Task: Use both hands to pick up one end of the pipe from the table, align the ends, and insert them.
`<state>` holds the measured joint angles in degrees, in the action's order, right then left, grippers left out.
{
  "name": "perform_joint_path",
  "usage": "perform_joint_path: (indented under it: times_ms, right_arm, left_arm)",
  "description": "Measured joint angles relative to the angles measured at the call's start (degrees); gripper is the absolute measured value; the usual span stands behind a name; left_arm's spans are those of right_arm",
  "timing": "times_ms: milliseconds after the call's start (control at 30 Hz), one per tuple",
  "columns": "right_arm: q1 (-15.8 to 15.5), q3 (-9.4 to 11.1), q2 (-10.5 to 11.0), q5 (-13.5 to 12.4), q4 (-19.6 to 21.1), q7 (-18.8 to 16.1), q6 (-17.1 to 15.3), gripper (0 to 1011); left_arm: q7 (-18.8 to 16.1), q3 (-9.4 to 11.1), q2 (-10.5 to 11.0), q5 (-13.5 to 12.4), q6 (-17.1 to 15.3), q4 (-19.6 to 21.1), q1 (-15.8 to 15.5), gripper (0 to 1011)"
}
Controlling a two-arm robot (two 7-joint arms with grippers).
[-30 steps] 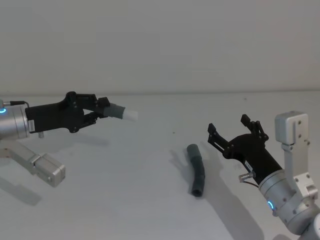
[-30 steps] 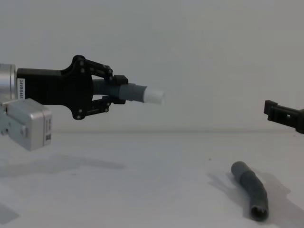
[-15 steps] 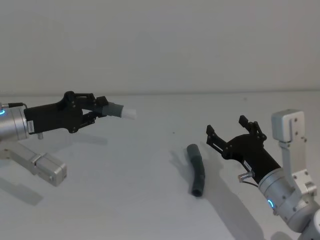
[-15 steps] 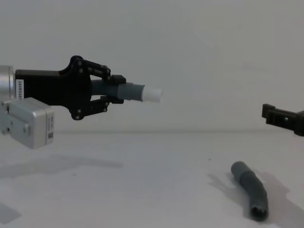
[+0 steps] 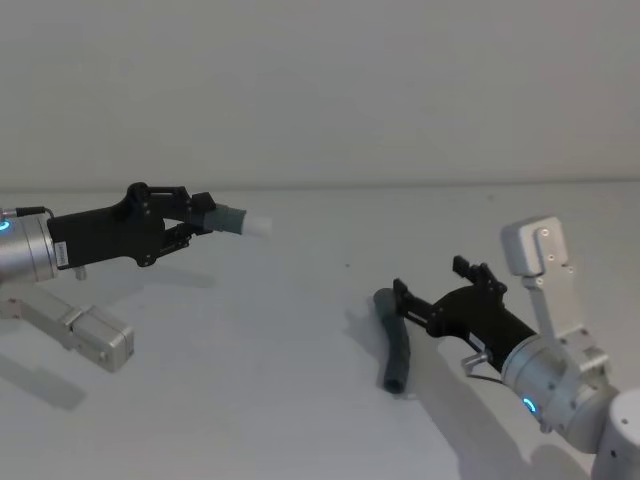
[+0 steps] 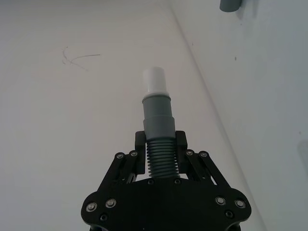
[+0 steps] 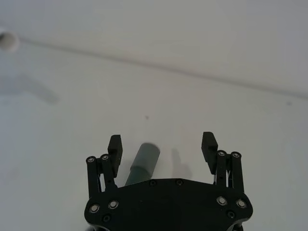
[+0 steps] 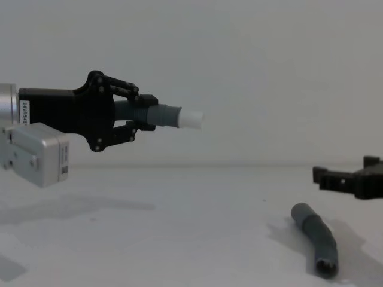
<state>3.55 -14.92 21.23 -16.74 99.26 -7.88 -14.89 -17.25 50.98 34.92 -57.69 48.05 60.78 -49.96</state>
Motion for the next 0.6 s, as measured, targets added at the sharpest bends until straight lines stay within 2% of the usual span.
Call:
perform_joint_path:
  times_ms: [267, 300, 600]
  right_arm:
    - [2.61, -1.80, 0.37, -0.02, -0.81, -1.72, -7.78, 1000]
    - [3.31, -2.30, 0.39, 0.00, -0.95, -2.05, -9.71, 1000]
    - [7.33, -5.06, 0.27, 0.63, -1.27, -3.15, -20.03, 1001]
  left_arm:
    - [0.15, -0.06, 0.03, 0.14, -0.06, 0.06, 0.07, 325]
    - [0.17, -0.08, 0.03, 0.16, -0.07, 0.07, 0.08, 325]
    - [0.22, -0.13, 0.04, 0.22, -0.11, 0.12, 0.12, 325]
